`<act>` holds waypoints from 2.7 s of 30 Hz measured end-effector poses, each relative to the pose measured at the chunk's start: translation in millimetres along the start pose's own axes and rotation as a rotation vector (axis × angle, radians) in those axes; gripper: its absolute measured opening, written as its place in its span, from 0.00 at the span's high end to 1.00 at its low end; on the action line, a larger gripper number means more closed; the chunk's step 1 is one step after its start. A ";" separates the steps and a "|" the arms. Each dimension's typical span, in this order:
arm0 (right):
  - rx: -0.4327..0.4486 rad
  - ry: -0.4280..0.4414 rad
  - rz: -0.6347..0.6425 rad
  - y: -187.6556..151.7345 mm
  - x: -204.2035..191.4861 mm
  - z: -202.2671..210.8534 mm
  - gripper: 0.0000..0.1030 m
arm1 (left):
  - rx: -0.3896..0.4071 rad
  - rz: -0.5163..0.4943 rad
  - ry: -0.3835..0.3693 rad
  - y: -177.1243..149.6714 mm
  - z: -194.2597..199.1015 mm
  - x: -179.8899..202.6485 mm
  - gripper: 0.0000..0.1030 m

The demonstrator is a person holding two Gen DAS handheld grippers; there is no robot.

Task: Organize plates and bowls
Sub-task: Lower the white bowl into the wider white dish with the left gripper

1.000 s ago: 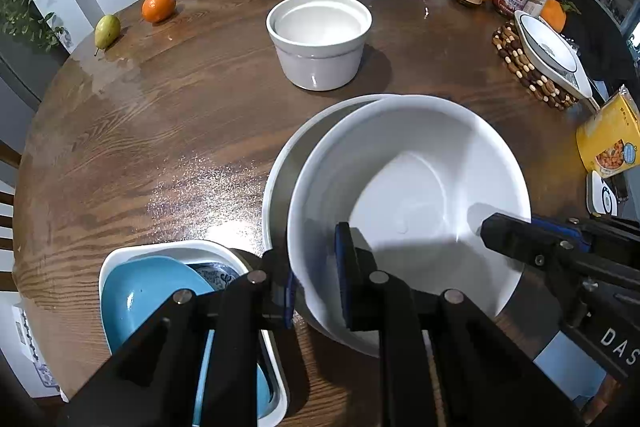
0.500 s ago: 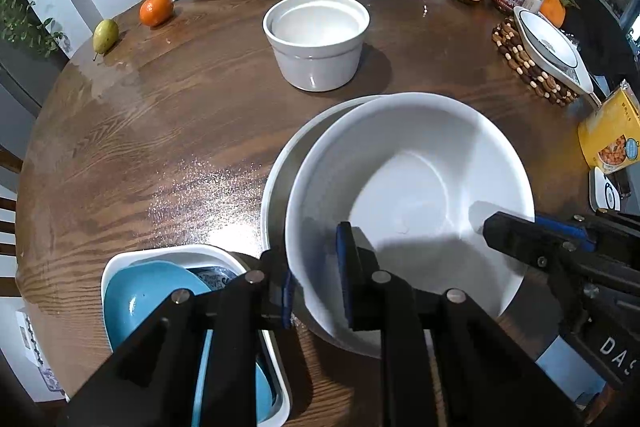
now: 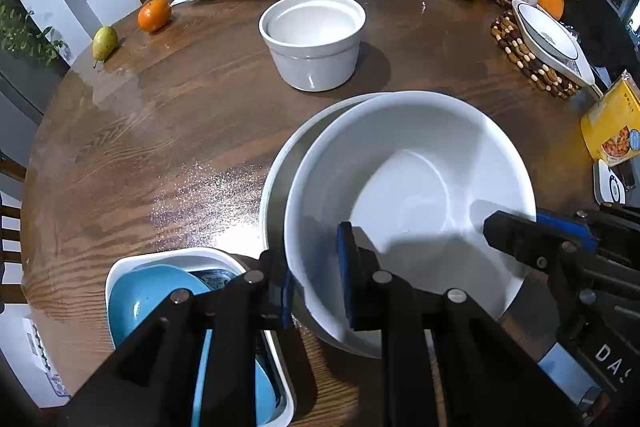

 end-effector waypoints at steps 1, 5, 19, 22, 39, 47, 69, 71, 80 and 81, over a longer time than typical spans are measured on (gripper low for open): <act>0.000 -0.001 0.000 -0.1 0.5 0.1 0.90 | 0.001 -0.002 0.001 -0.2 0.1 0.1 0.82; 0.000 -0.003 0.001 -0.3 -1.0 0.5 0.90 | -0.001 -0.002 0.001 -0.2 0.1 0.1 0.82; 0.001 -0.003 -0.001 -0.2 0.4 1.2 0.90 | -0.002 -0.012 0.007 0.0 -0.5 2.1 0.81; -0.003 -0.005 -0.001 0.0 0.9 1.3 0.90 | -0.004 -0.015 0.010 0.5 -0.8 2.6 0.81; -0.011 -0.038 0.015 0.3 0.0 0.1 0.90 | 0.002 -0.030 0.025 2.2 -2.4 4.6 0.80; -0.009 -0.049 0.021 0.2 0.5 0.1 0.90 | 0.005 -0.041 0.032 2.5 -2.8 4.6 0.80; -0.010 -0.070 0.021 0.7 -0.2 1.5 0.90 | 0.003 -0.045 0.035 2.9 -4.1 5.1 0.76; -0.010 -0.072 0.022 1.3 0.8 1.5 0.90 | 0.003 -0.043 0.035 3.2 -4.0 5.5 0.76; -0.016 -0.076 0.028 2.1 1.9 1.3 0.90 | 0.001 -0.035 0.028 4.5 -3.8 6.0 0.76; -0.017 -0.077 0.028 2.4 2.3 1.3 0.90 | 0.000 -0.036 0.028 4.6 -3.9 6.2 0.76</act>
Point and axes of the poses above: each gripper's, at about its wrist camera, not at the fingertips, and z roughly against the way its jaws point, x to its right, y to its top, the point moved 10 cm from there along -z, roughly the way its jaws point, and after that the axes turned 14 degrees about z, right-handed, at the moved point
